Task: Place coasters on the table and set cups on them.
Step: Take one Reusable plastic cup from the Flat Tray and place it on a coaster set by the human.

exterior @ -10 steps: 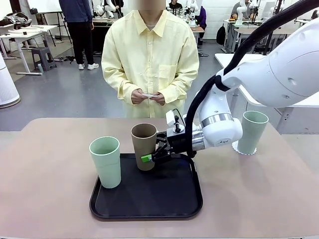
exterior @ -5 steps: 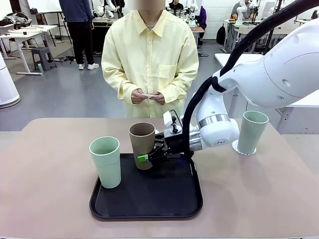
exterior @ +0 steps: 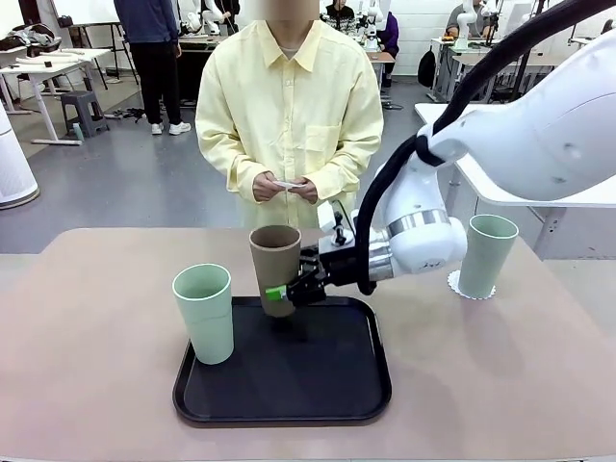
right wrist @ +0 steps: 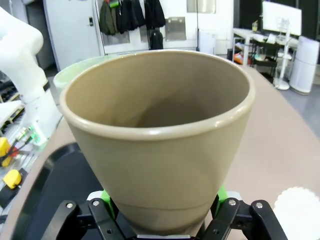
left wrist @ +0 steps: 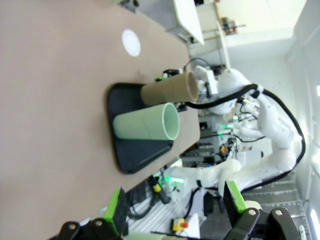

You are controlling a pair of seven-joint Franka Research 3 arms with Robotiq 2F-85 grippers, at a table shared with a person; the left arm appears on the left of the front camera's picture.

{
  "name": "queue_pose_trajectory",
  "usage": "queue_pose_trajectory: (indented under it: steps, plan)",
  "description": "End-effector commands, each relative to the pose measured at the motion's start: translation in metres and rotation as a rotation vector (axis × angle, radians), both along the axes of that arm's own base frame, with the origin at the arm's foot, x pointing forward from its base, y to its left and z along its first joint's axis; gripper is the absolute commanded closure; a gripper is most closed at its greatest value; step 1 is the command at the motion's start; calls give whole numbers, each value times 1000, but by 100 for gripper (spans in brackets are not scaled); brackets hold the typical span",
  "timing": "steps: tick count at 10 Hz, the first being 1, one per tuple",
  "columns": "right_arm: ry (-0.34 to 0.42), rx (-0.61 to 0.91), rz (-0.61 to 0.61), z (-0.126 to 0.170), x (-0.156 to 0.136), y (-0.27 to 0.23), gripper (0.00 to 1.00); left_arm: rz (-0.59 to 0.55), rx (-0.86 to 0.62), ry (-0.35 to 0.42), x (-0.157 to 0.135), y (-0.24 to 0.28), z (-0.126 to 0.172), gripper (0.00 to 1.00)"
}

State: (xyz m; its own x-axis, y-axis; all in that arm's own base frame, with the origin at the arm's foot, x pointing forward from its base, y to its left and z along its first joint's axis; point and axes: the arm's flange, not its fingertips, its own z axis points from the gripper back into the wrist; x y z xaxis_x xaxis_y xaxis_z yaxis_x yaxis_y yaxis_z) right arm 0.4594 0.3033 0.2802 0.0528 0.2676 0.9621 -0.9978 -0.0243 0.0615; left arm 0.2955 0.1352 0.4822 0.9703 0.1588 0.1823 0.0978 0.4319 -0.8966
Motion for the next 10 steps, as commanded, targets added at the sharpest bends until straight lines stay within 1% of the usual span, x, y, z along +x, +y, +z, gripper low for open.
queue_pose_trajectory:
  steps: [1, 2, 3, 4, 5, 6, 7, 8, 9, 10]
  plan:
    - [-31, -18, -34, 71, -17, -9, 100, -2, -13, -15, 1, 0, 0, 0]
    - [-30, -44, -44, 96, -16, -7, 100, -2, -13, -15, 1, 0, 0, 0]
    - [-23, -68, -45, 114, -14, -2, 100, -2, -13, -15, 1, 0, 0, 0]
    - [-16, -87, -54, 121, -8, 0, 100, -2, -13, -15, 1, 0, 0, 0]
    - [4, -104, -65, 122, -2, 2, 100, -2, -13, -15, 1, 0, 0, 0]
    - [17, -163, -87, 118, -1, 4, 100, -2, -13, -15, 1, 0, 0, 0]
    - [-38, -64, -59, 133, -12, -3, 100, -2, -13, -15, 1, 0, 0, 0]
    - [-38, -64, -59, 133, -12, -3, 100, -2, -13, -15, 1, 0, 0, 0]
    - [-18, -107, -72, 126, -10, -2, 19, -2, -13, -15, 1, 0, 0, 0]
    - [-22, -121, -52, 131, 14, 0, 19, -2, -13, -15, 1, 0, 0, 0]
